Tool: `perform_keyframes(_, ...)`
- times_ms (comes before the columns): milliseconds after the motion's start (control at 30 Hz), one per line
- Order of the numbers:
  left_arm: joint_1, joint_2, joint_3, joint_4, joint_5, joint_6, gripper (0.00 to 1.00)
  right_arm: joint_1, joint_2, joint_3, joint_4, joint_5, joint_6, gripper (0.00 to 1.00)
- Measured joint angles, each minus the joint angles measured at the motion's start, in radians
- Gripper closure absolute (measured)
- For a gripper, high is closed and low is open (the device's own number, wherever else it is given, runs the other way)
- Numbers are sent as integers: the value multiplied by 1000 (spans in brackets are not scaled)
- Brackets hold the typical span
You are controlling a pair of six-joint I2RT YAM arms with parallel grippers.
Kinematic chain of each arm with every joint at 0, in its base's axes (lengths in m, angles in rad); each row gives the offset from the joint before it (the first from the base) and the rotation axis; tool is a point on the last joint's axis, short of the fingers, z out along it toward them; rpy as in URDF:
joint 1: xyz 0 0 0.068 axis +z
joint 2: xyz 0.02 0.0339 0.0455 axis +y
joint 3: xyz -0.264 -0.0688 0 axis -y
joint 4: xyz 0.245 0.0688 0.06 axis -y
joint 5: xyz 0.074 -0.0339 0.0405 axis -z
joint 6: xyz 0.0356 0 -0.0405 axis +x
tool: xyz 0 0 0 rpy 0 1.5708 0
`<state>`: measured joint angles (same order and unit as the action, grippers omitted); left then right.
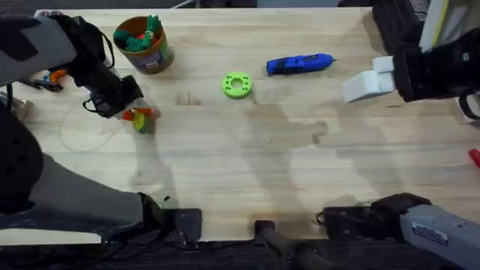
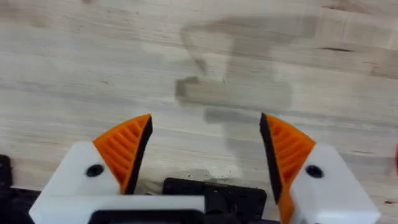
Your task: Pick up the gripper from the table and insert it into the empty holder that is missing its gripper. Then pick up a screw, insert it into the mounting hole, and use the screwdriver to tighten it. Finally, clean up the table by picking up the vegetable and placing it into the bucket.
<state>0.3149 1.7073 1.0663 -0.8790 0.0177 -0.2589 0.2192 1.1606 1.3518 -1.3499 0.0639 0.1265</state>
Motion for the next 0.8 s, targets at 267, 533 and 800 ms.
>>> perform_keyframes(267, 2, 6, 15, -22, 54, 69, 976, 0, 0, 0, 0, 0, 0, 9)
perform_keyframes(533, -9, 12, 228, -132, 316, 318, 976, 0, 0, 0, 0, 0, 0, 8)
perform_keyframes(800, -37, -13, 506, -73, 414, 401, 977, 0, 0, 0, 0, 0, 0, 8)
